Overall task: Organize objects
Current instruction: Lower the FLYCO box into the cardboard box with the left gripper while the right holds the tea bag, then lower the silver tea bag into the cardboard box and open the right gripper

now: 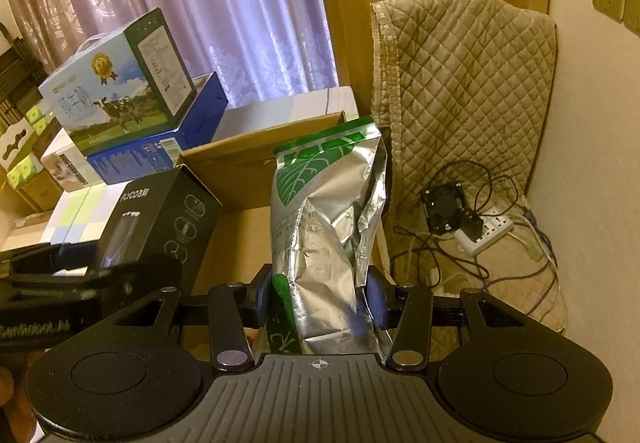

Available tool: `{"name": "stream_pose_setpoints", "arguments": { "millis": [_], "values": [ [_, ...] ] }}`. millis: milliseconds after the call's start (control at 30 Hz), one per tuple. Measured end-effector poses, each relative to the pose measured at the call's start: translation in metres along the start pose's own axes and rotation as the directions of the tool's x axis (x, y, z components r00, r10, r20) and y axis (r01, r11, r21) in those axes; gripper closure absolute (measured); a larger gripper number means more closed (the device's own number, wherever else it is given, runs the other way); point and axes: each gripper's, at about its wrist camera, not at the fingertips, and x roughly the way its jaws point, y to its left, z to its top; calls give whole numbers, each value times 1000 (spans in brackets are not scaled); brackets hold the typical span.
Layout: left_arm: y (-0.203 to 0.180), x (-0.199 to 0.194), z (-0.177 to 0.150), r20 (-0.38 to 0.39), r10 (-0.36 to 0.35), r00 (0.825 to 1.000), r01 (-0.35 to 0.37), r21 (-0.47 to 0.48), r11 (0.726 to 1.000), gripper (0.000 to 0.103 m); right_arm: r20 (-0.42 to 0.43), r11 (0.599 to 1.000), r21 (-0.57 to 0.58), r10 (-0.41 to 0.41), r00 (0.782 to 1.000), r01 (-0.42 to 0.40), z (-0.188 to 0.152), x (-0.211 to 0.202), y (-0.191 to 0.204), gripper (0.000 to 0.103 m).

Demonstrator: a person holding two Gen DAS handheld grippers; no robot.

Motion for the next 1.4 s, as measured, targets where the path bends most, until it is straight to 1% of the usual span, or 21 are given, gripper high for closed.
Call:
{"name": "stream_pose_setpoints", "arguments": {
  "millis": [33,133,300,433,633,967,1400],
  "values": [
    [1,1,1,7,13,1000,-13,-3,1000,16,0,1000,2,0,1000,0,0,0,0,59],
    [5,-2,0,21,26,999,-26,-2,1000,16,-2,1000,5,5,1000,-5,-1,1,0,59],
    [17,-7,-6,9,43,999,-43,-24,999,16,-11,1000,4,8,1000,-8,-4,3,3,59],
    [23,-13,-12,6,56,998,-55,-20,998,16,-14,1000,-3,12,1000,-12,-5,3,9,59],
    [30,-20,-17,-1,63,998,-63,-30,998,16,-13,1000,-11,15,1000,-15,-4,1,15,59],
    [29,-25,-21,-5,63,998,-63,-21,998,16,-10,1000,-21,15,1000,-15,1,2,23,59],
    [31,-26,-22,-7,63,998,-63,-25,998,16,1,1000,-11,7,1000,-7,5,8,22,58]
  ]
}}
